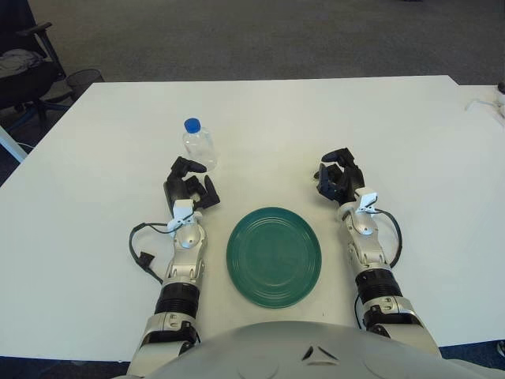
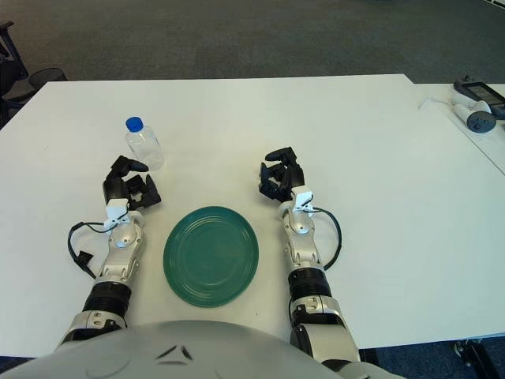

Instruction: Put the bottle into the plate.

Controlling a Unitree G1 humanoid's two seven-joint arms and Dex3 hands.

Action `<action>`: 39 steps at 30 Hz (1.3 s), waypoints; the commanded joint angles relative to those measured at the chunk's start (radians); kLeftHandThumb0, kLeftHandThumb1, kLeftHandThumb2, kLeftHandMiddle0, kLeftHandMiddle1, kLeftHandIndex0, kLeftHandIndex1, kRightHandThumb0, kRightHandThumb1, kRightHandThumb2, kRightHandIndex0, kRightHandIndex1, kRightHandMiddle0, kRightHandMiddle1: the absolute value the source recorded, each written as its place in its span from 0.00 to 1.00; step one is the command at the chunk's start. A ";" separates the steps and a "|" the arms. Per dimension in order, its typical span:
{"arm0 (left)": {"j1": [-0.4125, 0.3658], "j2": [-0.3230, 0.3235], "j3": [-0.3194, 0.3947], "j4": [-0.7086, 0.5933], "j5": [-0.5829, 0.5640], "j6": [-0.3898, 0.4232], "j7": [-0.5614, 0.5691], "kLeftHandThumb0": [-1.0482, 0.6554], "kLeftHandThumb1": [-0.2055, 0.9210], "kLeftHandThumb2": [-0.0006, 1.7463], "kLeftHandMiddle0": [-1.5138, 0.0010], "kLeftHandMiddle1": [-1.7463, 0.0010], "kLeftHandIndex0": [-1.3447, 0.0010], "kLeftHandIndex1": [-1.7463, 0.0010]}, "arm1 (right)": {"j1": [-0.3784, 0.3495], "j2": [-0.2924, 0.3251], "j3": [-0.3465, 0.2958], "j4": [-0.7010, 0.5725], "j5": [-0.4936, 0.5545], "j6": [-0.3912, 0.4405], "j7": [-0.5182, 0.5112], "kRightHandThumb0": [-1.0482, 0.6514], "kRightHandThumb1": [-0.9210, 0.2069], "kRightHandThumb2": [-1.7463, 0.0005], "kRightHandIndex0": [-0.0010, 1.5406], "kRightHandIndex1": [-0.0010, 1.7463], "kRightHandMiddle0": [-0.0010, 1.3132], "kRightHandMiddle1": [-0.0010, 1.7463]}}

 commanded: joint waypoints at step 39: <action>-0.071 0.010 0.045 0.144 -0.025 -0.103 0.075 0.34 0.50 0.72 0.35 0.00 0.57 0.00 | 0.024 0.004 -0.004 0.034 0.011 0.031 0.015 0.61 0.34 0.42 0.31 0.94 0.20 1.00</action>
